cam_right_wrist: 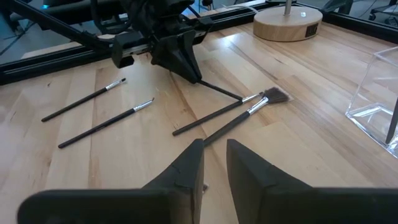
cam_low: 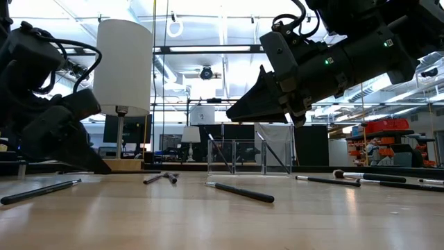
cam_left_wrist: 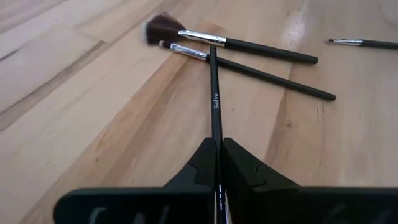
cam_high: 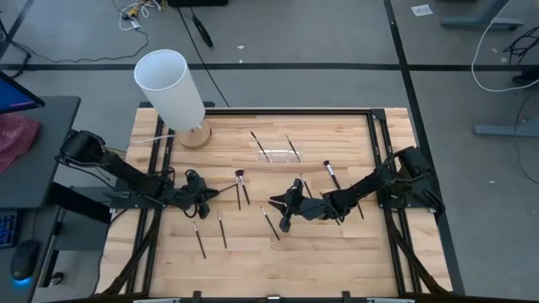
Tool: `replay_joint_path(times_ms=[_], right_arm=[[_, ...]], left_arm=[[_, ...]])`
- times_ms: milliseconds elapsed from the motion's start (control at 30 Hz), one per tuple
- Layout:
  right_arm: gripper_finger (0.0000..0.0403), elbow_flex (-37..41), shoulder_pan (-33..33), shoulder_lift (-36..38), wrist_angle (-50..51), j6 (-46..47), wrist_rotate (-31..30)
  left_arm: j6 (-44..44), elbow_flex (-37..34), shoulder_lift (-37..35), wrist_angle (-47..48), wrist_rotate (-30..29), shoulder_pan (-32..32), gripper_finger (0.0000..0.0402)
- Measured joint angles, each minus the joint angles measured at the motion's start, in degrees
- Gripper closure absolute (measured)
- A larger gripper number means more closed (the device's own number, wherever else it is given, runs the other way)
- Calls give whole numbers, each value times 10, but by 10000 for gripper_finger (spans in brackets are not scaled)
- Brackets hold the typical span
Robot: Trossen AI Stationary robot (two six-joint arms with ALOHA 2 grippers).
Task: Put items in baskets/containers
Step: Put the black eyeshadow brush into the transparent organizer
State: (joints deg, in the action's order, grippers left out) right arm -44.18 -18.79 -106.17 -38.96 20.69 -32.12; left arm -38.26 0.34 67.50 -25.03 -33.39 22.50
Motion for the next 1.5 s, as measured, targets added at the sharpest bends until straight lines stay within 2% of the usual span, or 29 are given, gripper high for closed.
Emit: replay_joint_path(times_ms=[233, 433, 633, 800, 967, 1133, 1300, 1500], right_arm=[[333, 0, 0, 0, 0, -3, 0], [315, -12, 11, 0, -19, -86, 37], [254, -108, 14, 0, 120, -209, 42], [220, -182, 26, 0, 234, -286, 45], [221, -197, 41, 0, 263, -336, 48], [225, -198, 60, -7, 265, -356, 91], [226, -201, 72, -39, 245, -389, 92], [227, -258, 80, -93, 243, -412, 86]], left_arm=[[45, 32, 0, 3, 20, -1, 390], [79, 117, 0, 109, 30, -2, 390], [75, 206, 0, 231, 44, -2, 390], [75, 258, 0, 257, 59, -7, 390], [79, 286, 0, 262, 91, -28, 390], [80, 297, 0, 262, 117, -52, 390], [75, 297, 0, 262, 141, -73, 390], [74, 297, 0, 260, 157, -92, 390]])
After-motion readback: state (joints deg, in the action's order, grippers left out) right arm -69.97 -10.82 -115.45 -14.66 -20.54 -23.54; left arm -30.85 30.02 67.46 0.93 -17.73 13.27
